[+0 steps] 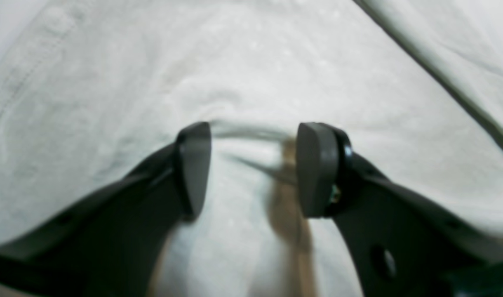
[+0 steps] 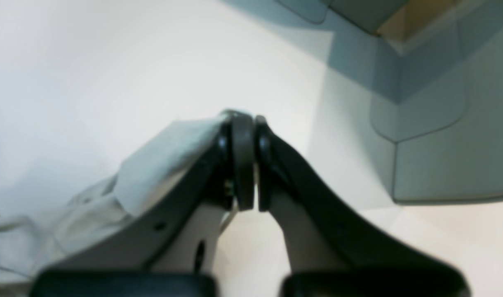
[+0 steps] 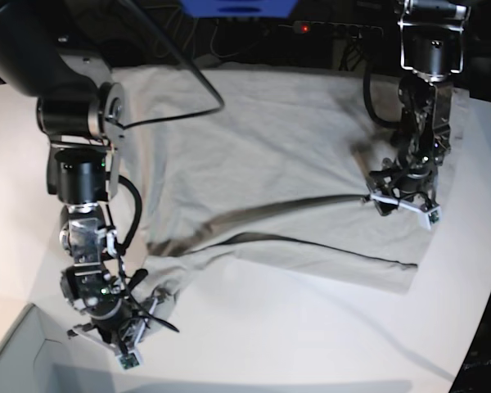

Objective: Layout the t-shirt on the table in an organized manner, then fold the t-shirt properly
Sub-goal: 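Pull the grasped fabric with the right gripper toward the sleeve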

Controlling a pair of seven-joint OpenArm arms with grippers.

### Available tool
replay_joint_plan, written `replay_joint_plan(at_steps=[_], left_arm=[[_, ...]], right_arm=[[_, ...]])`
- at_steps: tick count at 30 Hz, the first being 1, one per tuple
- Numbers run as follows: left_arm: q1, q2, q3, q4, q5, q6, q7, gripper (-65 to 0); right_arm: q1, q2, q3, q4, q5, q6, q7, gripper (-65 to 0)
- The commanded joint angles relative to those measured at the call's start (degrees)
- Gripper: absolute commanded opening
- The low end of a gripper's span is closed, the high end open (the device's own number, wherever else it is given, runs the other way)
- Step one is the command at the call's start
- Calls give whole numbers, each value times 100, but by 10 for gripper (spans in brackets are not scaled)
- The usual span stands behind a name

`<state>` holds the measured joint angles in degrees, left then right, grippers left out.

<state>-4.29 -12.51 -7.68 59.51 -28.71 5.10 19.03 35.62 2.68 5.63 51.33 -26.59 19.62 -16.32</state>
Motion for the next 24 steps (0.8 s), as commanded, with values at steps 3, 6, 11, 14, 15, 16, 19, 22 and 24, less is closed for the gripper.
replay_joint_plan(at_steps=[3, 6, 11, 14, 15, 16, 19, 22, 24], left_arm=[[38, -19, -1, -12, -17, 92, 300, -321], [38, -28, -1, -12, -17, 92, 291, -321], [38, -45, -1, -3, -35, 92, 300, -321], [47, -45, -1, 102, -70, 92, 317, -321], [47, -45, -1, 190, -70, 92, 317, -321], [47, -45, -1, 366, -70, 92, 317, -321], [126, -37, -1, 946, -70, 101, 326, -321], [100, -37, -1, 1298, -70, 127, 300, -321], [-58, -37, -1, 1263, -35, 127, 282, -321]], right_arm=[[232, 27, 22, 102, 52, -94, 142, -650], [232, 18, 22, 120, 52, -85, 133, -596], [-67, 53, 13, 603, 52, -76, 133, -352], [-436, 53, 13, 1306, 52, -76, 133, -294], [-586, 53, 13, 1553, 52, -76, 115, -297], [-753, 53, 13, 1825, 52, -76, 80, -300], [-1412, 44, 13, 2537, 52, -76, -69, -298], [-2203, -8, 4, 3047, 52, -67, -184, -298], [-2687, -158, -13, 3241, 52, -58, -166, -298]])
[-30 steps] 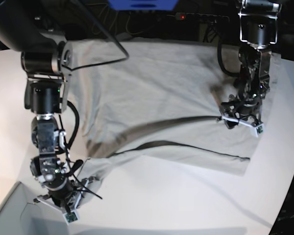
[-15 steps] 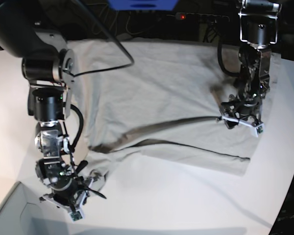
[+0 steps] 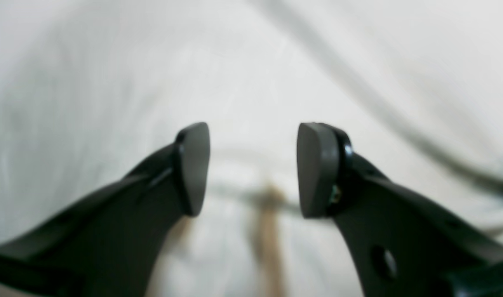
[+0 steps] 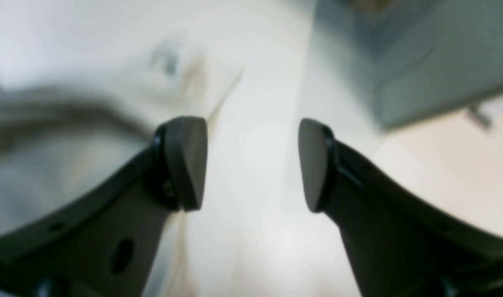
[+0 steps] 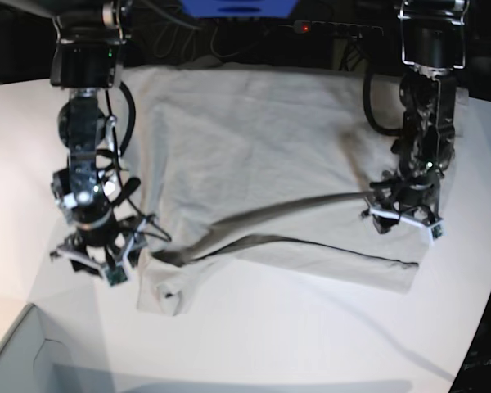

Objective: Layout the t-shirt on the table in an organized manner, then fold the t-shirt properly
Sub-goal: 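Pull the grasped fabric with the right gripper toward the sleeve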

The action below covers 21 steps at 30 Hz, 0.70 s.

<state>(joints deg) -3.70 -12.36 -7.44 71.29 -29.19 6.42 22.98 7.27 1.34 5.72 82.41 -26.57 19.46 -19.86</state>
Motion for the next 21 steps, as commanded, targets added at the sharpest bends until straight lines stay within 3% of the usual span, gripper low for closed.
replay_joint_plan(at_steps=[1, 9, 15, 21], left_arm=[[-223, -52, -25, 32, 40, -4, -114, -321], [-1287, -219, -25, -1893, 40, -48, -140, -321], [-1559, -465, -25, -2966, -13, -48, -1081, -321], [-1471, -711, -25, -3573, -13, -48, -1353, -321]], right_arm=[[-54, -77, -22, 185, 50, -43, 188, -298], [-731, -279, 4, -87, 59, -43, 197, -299], [-722, -227, 4, -17, 59, -43, 197, -299], [-397, -148, 13, -105, 59, -43, 179, -299]])
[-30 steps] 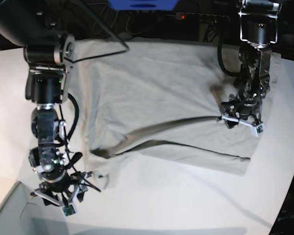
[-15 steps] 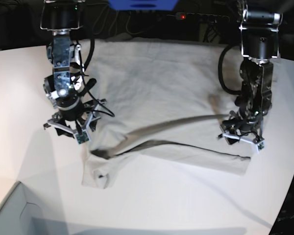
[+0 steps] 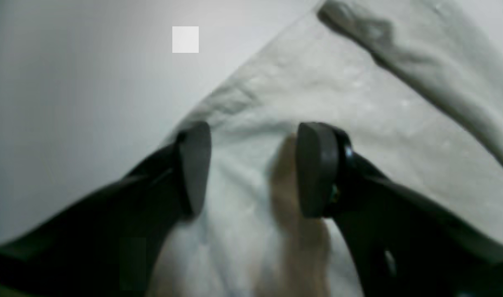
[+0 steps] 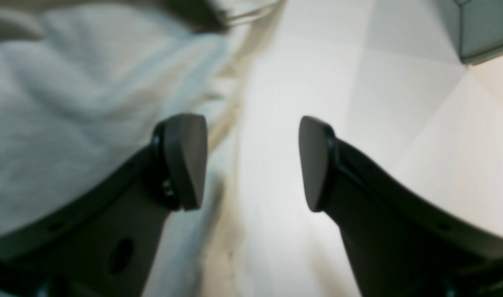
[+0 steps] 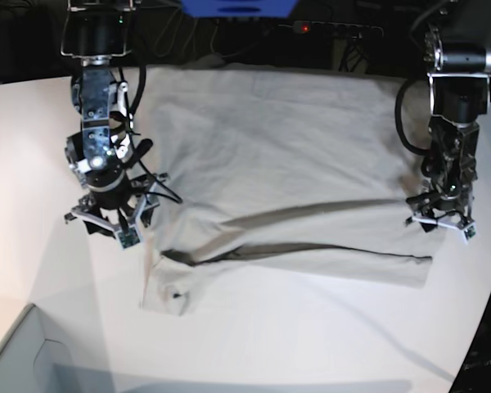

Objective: Layout the t-shirt on the table in an organized manner, then fold the t-shirt properly
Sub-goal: 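Pull the grasped fabric with the right gripper toward the sleeve, then smooth the shirt flat with both grippers pressing on the fabric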

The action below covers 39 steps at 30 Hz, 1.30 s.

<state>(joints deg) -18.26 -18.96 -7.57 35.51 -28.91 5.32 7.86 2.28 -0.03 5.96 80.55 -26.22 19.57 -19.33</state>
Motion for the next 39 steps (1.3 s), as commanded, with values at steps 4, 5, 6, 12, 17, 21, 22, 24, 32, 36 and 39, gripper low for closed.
replay_joint_plan(at_steps=[4, 5, 6, 12, 17, 21, 22, 24, 32, 36, 39], left_arm=[[169, -218, -12, -12, -41, 61, 151, -321], [195, -245, -12, -12, -41, 61, 151, -321], [195, -280, -12, -12, -41, 61, 151, -321], [292, -341, -12, -12, -50, 61, 151, -321], [301, -332, -12, -12, -50, 61, 151, -321], [301, -324, -12, -12, -50, 61, 151, -321], [301, -324, -12, -12, -50, 61, 151, -321], [301, -315, -12, -12, -50, 61, 151, -321], [301, -315, -12, -12, -50, 61, 151, -321], [301, -306, -12, -12, -50, 61, 151, -321], [301, -297, -12, -12, -50, 61, 151, -321]], right_arm=[[295, -36, 200, 72, 24, -54, 118, -299], [321, -45, 209, 72, 24, -54, 109, -299], [321, -54, 191, 28, 24, -54, 109, -299], [646, -168, 314, -930, 24, -54, 144, -300], [1095, -177, 446, -1783, 24, -54, 153, -300], [1358, -168, 446, -2108, 24, -54, 153, -301], [1358, -168, 446, -2108, 24, -54, 153, -301], [1367, -177, 446, -2047, 24, -54, 153, -301], [1209, -203, 402, -1739, 24, -54, 144, -300], [1183, -335, 402, -1827, 24, -54, 144, -300], [1086, -362, 393, -1818, 24, -54, 144, -300]])
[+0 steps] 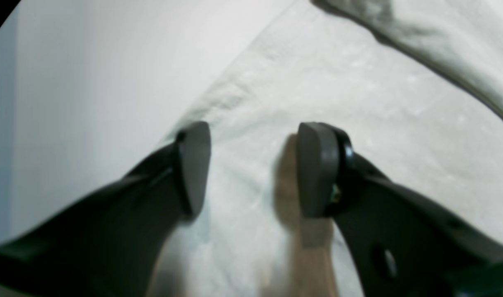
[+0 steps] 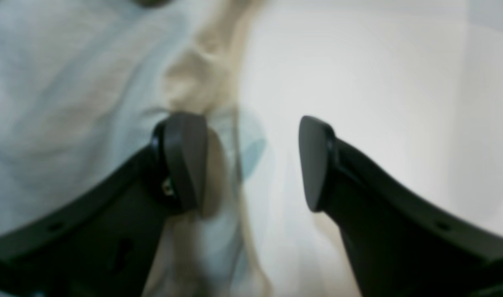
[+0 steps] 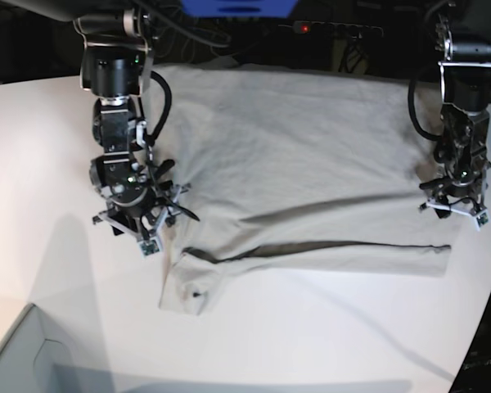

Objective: Layout the t-shirt on the table in an organized manner, then fold the t-shirt properly
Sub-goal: 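Smooth the shirt flat with both grippers pressing on the fabric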

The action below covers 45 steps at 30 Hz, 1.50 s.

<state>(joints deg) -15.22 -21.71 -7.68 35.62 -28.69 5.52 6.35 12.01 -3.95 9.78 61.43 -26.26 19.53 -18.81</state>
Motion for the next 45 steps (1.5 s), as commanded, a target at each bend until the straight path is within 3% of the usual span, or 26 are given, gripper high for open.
replay_joint_plan(at_steps=[1, 9, 13, 17, 23, 27, 34, 39, 45], left_arm=[[-3, -22, -1, -23, -72, 42, 301, -321], [-3, -22, -1, -23, -72, 42, 301, -321], [-3, -22, -1, -23, -72, 42, 301, -321], [-3, -22, -1, -23, -72, 42, 301, -321], [-3, 92, -1, -23, -72, 42, 301, -321], [-3, 215, -1, -23, -72, 42, 310, -321], [103, 242, -1, -14, -72, 42, 328, -321], [85, 251, -10, 38, -72, 42, 345, -321], [358, 251, -10, 1225, -72, 85, 363, -321]], right_arm=[[87, 30, 11, 94, 28, -50, 92, -300], [104, 91, 46, -415, 28, -76, 320, -300], [104, 416, 108, -820, 20, -164, 540, -300], [96, 627, 670, -846, 20, -586, 531, -300], [-212, 777, 1250, -679, 20, -603, 479, -300], [-845, 680, 1250, 51, 20, -595, 514, -299], [-1856, 460, 477, 1440, 20, -586, 531, -298], [-1935, 311, 442, 2064, 20, -586, 505, -298], [-1935, 109, 415, 2758, 20, -560, 523, -297]])
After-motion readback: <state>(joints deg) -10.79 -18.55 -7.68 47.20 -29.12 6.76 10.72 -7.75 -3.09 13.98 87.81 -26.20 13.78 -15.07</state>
